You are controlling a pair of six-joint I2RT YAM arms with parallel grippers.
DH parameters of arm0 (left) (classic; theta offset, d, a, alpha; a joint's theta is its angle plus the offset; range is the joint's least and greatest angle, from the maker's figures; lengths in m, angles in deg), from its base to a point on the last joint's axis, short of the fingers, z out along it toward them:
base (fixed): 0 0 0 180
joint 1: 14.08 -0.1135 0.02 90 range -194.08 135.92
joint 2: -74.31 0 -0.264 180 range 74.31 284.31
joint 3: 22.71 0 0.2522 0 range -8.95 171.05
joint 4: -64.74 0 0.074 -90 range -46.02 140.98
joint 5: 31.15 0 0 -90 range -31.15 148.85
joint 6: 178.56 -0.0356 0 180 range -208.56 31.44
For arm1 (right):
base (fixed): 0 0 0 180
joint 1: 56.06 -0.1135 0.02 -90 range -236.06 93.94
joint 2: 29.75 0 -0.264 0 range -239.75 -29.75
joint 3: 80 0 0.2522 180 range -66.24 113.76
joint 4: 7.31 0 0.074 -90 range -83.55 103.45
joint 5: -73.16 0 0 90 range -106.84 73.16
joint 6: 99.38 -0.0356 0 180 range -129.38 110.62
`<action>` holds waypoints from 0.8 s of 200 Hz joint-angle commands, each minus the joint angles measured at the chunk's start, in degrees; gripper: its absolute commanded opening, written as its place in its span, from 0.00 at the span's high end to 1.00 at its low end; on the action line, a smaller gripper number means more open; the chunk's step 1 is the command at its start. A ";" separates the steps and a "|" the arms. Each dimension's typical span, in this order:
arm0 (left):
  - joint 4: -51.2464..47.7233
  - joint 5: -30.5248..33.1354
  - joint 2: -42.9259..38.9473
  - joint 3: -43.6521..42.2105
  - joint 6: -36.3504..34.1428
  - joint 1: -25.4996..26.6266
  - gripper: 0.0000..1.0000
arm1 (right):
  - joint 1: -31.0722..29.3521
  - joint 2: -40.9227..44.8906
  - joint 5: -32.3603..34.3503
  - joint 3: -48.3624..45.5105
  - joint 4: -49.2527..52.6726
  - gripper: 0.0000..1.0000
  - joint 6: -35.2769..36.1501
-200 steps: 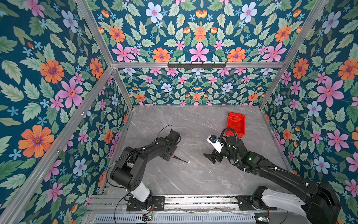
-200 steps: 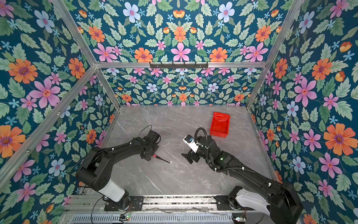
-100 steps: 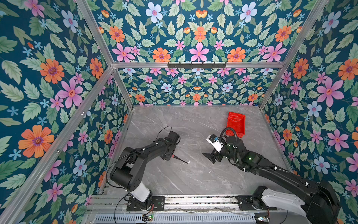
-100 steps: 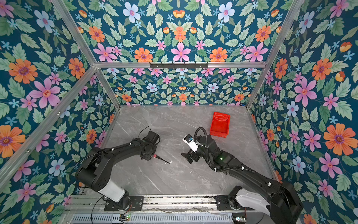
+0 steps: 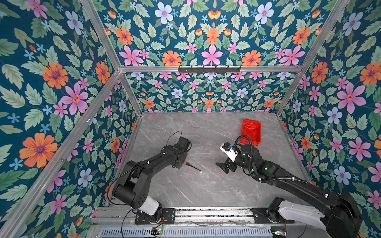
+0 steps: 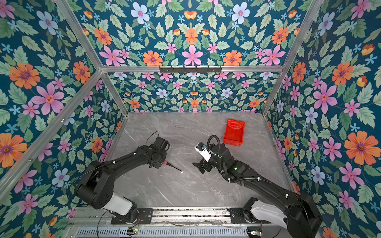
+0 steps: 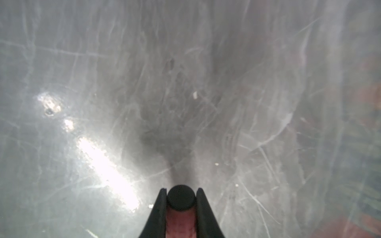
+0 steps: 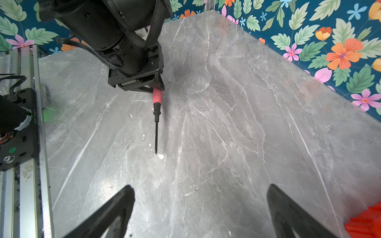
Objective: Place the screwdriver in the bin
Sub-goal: 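Lift the screwdriver with the left gripper toward the approaching right gripper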
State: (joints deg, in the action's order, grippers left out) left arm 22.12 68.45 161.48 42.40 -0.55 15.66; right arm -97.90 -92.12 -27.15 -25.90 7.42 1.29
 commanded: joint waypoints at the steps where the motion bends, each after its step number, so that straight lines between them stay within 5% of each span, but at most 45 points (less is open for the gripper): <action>1: -2.18 3.42 -1.33 1.57 -3.02 0.05 1.00 | -0.06 -0.03 -0.94 0.70 -2.01 0.01 -1.85; 86: 6.96 5.73 -3.99 8.19 -24.29 -0.03 1.00 | 0.55 -3.46 -2.65 6.33 -5.40 0.01 -12.04; 160: 27.55 -3.89 -8.62 5.02 -40.80 -0.03 1.00 | 5.62 -7.87 -9.58 11.68 -6.90 0.01 -29.97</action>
State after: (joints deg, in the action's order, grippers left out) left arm 39.93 69.15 153.98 48.19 -34.76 15.66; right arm -92.85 -99.31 -33.22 -14.95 2.79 -21.70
